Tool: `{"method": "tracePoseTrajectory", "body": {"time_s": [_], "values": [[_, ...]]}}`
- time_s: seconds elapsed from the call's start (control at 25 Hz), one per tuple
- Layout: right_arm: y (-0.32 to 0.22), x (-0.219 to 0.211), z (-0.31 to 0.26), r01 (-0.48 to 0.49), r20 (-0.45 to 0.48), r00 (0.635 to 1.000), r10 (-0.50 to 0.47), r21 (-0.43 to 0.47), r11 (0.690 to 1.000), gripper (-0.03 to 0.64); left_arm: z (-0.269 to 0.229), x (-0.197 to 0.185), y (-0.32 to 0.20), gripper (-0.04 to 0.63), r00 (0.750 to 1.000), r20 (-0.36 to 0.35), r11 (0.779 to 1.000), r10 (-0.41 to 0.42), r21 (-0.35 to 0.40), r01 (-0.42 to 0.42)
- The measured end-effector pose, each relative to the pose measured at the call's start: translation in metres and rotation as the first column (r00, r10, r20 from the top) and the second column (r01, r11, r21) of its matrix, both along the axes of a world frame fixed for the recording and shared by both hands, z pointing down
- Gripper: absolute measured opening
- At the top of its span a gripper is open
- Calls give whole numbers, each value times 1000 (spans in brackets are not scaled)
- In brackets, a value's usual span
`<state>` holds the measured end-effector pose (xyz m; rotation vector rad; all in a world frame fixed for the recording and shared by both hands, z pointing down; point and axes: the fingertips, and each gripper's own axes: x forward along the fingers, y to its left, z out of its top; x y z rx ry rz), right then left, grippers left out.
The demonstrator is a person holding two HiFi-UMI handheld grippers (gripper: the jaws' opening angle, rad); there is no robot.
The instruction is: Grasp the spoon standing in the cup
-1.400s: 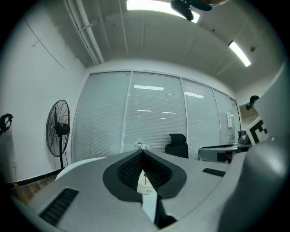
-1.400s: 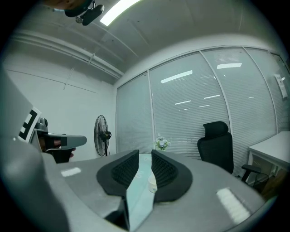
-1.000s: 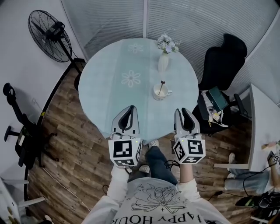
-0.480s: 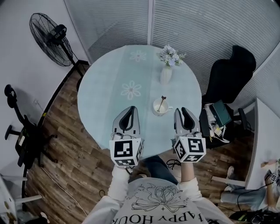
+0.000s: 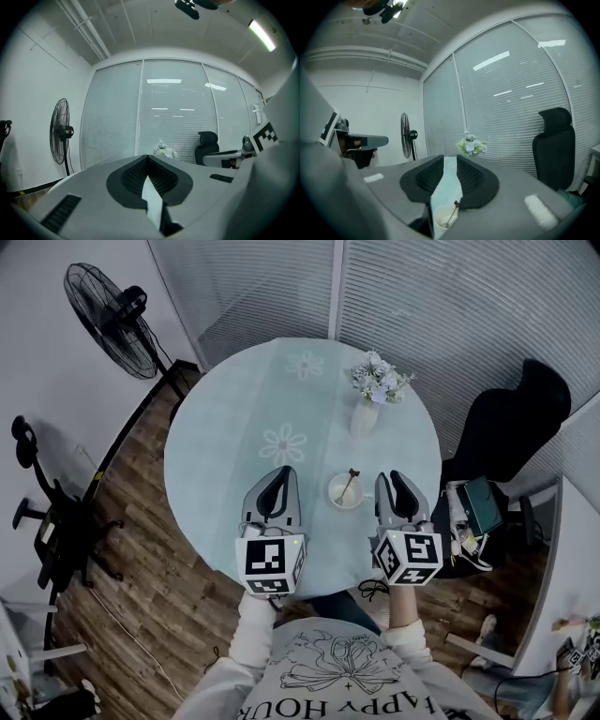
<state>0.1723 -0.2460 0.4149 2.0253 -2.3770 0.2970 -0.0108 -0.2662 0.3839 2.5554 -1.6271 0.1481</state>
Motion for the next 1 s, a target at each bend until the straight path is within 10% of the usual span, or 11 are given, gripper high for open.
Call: {"method": "tracePoseTrajectory", "body": {"time_s": [1.0], "values": [[-80, 8, 95, 160, 17, 987, -160, -198, 967, 98, 82, 38, -72, 5, 999, 51, 986, -18, -162, 26]]}}
